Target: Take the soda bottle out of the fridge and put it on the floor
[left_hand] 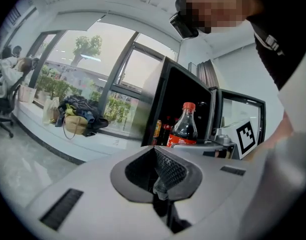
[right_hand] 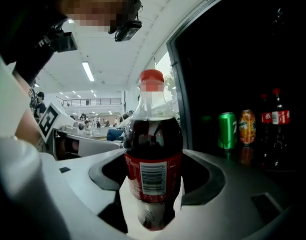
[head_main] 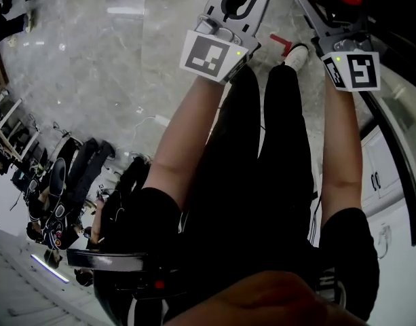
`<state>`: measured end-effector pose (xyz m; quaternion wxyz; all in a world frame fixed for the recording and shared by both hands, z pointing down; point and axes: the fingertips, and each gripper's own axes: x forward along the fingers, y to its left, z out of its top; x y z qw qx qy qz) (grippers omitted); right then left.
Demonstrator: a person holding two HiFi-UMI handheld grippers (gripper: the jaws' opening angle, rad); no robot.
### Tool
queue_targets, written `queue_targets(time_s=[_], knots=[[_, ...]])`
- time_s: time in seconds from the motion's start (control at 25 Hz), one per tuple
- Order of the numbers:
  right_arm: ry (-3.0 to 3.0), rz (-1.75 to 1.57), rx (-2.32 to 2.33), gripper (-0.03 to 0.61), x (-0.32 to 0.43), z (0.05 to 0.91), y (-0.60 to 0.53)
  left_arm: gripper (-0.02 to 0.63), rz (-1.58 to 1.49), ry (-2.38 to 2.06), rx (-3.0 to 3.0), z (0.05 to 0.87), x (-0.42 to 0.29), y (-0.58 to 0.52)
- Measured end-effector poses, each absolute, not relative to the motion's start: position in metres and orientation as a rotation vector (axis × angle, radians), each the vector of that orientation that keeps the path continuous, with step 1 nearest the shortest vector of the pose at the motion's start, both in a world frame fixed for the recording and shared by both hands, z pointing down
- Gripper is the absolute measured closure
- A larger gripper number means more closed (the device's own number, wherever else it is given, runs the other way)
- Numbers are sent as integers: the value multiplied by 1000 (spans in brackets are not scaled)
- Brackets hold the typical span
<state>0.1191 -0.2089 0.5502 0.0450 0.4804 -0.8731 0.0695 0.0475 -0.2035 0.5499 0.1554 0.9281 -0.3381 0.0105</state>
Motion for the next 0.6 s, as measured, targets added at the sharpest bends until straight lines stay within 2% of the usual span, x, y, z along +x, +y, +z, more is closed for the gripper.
queue_targets(time_s=[0.36,0.6], knots=[[-2661,285,1326,262,57,658,-216,609,91,-1050,2598,643,-14,-204],[-2623,376,1243,262,30,764,-218,611,140,-1080,2551,722,-36,-207]])
